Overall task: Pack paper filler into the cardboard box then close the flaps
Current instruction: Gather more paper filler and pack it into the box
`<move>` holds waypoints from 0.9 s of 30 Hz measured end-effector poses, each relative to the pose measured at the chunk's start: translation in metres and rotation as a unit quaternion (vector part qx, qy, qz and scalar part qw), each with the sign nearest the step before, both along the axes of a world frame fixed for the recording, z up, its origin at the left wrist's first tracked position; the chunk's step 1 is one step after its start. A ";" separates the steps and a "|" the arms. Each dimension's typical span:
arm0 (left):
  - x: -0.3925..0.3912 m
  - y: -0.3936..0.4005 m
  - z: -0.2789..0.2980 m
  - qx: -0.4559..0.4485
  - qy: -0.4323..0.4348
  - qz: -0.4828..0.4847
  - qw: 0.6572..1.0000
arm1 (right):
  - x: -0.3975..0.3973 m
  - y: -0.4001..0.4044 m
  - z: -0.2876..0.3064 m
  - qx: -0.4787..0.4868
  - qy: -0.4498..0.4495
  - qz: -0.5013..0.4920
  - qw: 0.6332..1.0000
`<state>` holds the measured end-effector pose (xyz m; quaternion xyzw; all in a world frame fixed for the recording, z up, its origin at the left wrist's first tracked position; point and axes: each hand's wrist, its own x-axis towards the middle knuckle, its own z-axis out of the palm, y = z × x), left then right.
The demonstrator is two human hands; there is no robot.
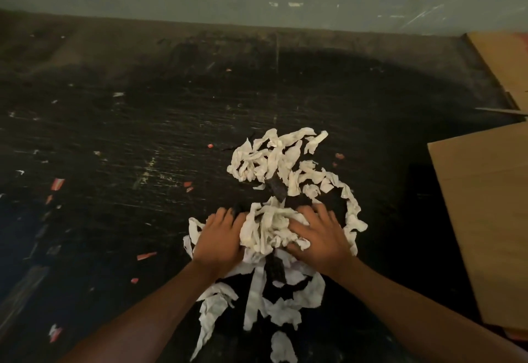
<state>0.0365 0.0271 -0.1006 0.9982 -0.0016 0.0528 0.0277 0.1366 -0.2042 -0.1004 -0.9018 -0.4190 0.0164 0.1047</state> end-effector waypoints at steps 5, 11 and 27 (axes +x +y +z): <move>0.019 -0.006 0.014 -0.066 0.101 0.115 0.986 | 0.002 0.002 0.001 0.068 0.001 -0.008 0.998; 0.026 -0.015 0.047 -0.148 0.107 0.251 0.951 | 0.019 -0.003 0.025 0.186 0.202 -0.137 0.952; -0.031 -0.056 0.185 -0.250 -0.060 0.266 0.929 | 0.007 -0.064 0.168 0.384 0.252 -0.198 0.866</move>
